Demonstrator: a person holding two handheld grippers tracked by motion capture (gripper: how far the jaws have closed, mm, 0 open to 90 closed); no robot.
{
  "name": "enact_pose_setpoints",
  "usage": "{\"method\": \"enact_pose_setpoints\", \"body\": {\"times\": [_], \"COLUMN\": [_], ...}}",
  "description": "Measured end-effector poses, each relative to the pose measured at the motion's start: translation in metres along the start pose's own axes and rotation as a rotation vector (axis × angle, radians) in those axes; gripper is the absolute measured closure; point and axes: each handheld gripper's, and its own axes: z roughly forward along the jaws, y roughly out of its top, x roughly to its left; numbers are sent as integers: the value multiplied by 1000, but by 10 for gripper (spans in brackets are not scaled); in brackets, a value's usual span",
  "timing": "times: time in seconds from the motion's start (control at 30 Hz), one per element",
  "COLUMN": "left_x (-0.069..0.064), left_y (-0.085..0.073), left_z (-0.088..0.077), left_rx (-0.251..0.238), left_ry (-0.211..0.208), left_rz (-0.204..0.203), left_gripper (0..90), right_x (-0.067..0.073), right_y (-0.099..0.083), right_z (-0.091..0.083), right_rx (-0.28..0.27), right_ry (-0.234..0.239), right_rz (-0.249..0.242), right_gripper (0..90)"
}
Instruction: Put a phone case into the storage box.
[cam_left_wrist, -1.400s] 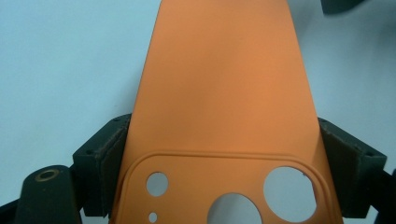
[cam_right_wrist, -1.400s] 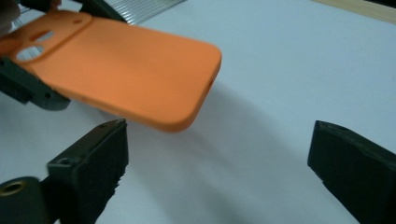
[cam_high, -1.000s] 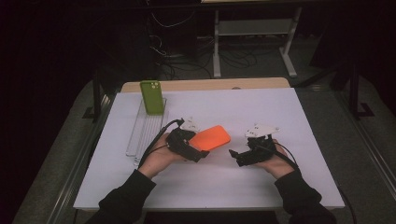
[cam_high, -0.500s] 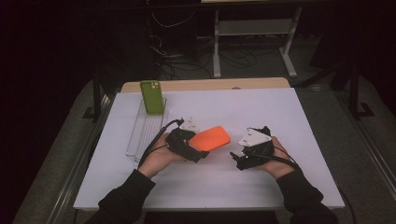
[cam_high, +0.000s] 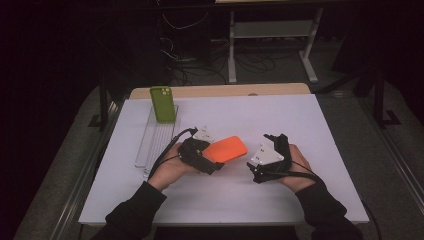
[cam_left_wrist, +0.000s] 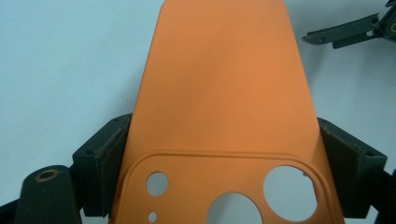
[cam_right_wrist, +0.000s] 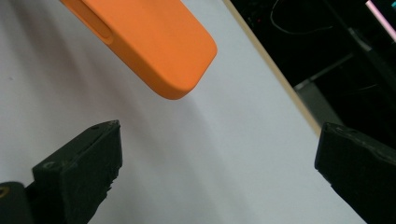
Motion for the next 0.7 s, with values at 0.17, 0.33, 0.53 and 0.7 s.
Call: {"method": "enact_pose_setpoints", "body": {"times": [0.17,0.33,0.53,0.7], "left_x": [0,-2,-3,-2], "left_y": [0,0,0,0], "left_z": [0,0,2,0], "left_rx": [0,-11,-24,-9], "left_ry": [-3,-2,-5,-5], "left_rz": [2,-9,-28,-8], "left_gripper": [150,150,150,150], "right_x": [6,15,23,30], "right_y": [2,5,8,9], "right_z": [0,0,0,1], "right_rx": [-8,-8,-14,-27], "right_ry": [-46,-97,-157,-196], "right_rz": [-79,-147,-330,-364], "right_gripper": [1,1,2,2]}}
